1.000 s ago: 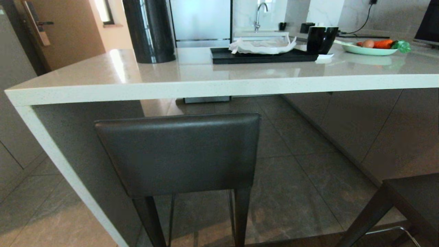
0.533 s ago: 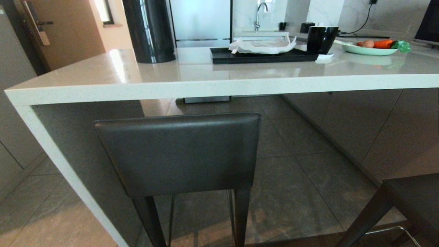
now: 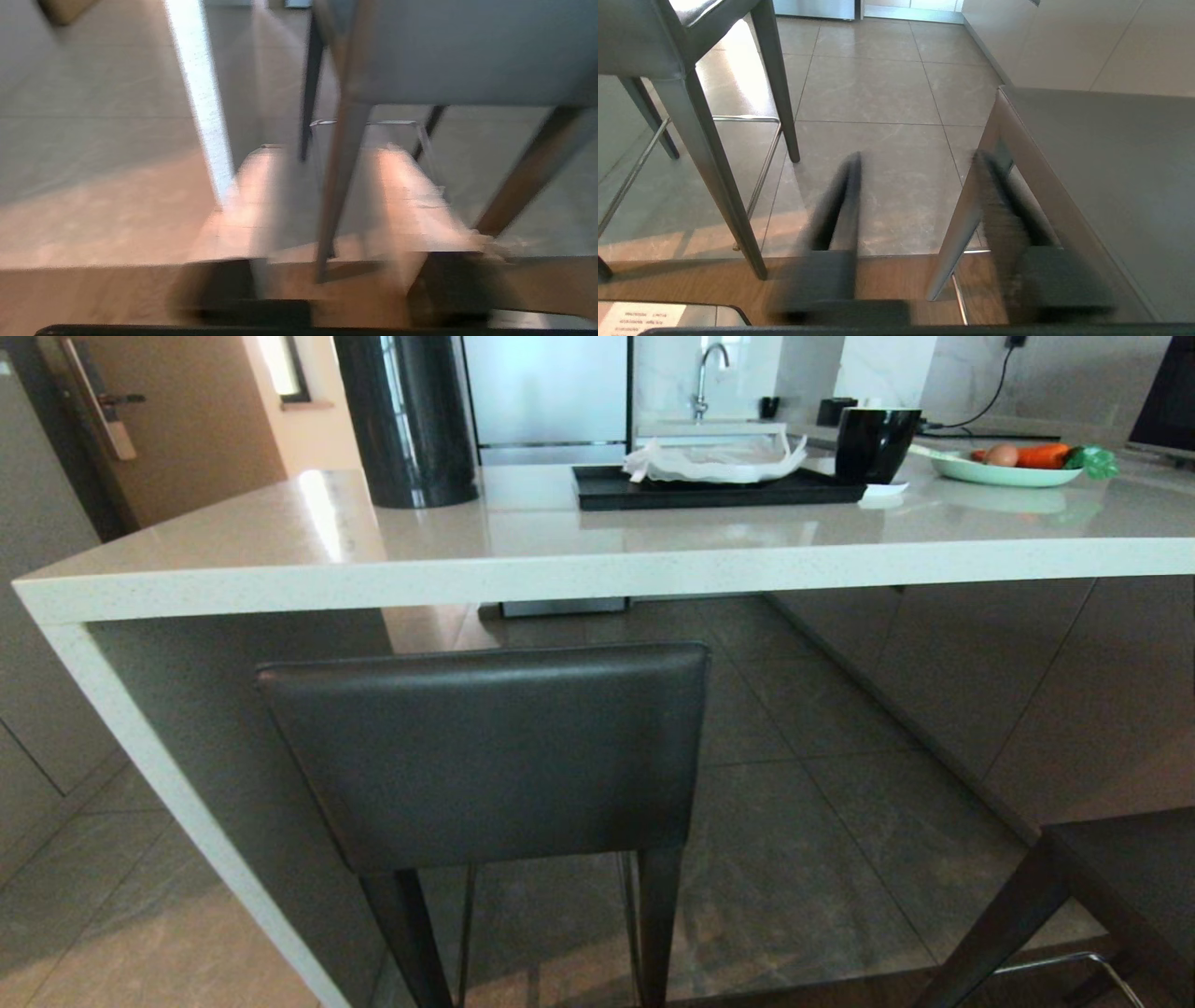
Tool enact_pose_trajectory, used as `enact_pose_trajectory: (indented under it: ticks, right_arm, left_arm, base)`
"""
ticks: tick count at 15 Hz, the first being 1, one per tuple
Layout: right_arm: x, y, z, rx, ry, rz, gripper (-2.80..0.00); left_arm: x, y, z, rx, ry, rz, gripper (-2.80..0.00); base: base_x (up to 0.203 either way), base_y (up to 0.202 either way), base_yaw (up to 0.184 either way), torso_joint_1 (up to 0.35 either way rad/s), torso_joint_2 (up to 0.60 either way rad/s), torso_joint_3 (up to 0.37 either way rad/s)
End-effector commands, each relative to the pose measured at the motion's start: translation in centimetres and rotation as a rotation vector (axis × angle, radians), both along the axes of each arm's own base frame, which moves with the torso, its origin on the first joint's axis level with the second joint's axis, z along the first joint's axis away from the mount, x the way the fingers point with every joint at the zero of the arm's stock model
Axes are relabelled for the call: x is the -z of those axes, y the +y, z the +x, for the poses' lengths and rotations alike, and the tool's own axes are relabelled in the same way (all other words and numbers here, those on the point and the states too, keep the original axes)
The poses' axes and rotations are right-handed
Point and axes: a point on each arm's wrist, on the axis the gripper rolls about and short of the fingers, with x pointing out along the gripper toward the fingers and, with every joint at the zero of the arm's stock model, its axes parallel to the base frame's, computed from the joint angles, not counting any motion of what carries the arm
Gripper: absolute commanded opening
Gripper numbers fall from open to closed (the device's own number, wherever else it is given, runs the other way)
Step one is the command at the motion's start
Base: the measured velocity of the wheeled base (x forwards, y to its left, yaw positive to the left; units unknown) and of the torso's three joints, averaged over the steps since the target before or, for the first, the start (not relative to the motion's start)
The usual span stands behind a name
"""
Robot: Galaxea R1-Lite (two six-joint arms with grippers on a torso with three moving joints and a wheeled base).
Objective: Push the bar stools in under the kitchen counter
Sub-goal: Push the gray chair back under the dining table
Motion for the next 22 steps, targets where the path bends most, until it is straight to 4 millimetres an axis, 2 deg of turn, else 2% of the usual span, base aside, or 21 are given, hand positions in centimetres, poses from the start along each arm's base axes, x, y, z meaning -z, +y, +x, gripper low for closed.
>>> enact_pose_trajectory:
  ticks: [1,3,10,13,17,22]
  right_arm:
    - [0.0,0.0,0.02,0.001,0.003,-0.001,-2.8]
    - [0.01,0.0,0.02,0.001,0.004,0.002,-2.8]
    - [0.0,-0.01,0.01,0.004,0.003,0.061,-2.8]
    - [-0.14,0.08,0.03,-0.033,-0.016,-0.057,-2.8]
    - [-0.03,-0.03,0.02,0.014,0.001,0.091,-2.8]
    - [-0.03,-0.03,0.01,0.013,0.0,0.089,-2.8]
  left_arm:
    - [0.08,0.01,0.05,-0.001,0.008,0.046,-2.8]
    - [0.46,-0.03,0.16,0.019,0.021,0.117,-2.8]
    - [0.51,-0.11,0.19,0.052,0.017,0.091,-2.8]
    - [0.51,-0.12,0.19,0.057,0.019,0.092,-2.8]
    - [0.51,-0.11,0.19,0.055,0.016,0.091,-2.8]
    - [0.52,-0.11,0.2,0.055,0.019,0.087,-2.8]
  base:
    - [0.0,0.0,0.0,0.0,0.0,0.0]
    - [0.0,0.0,0.0,0.0,0.0,0.0]
    - [0.0,0.0,0.0,0.0,0.0,0.0]
    - [0.0,0.0,0.0,0.0,0.0,0.0]
    - [0.0,0.0,0.0,0.0,0.0,0.0]
    - [-0.015,0.0,0.0,0.001,0.0,0.0]
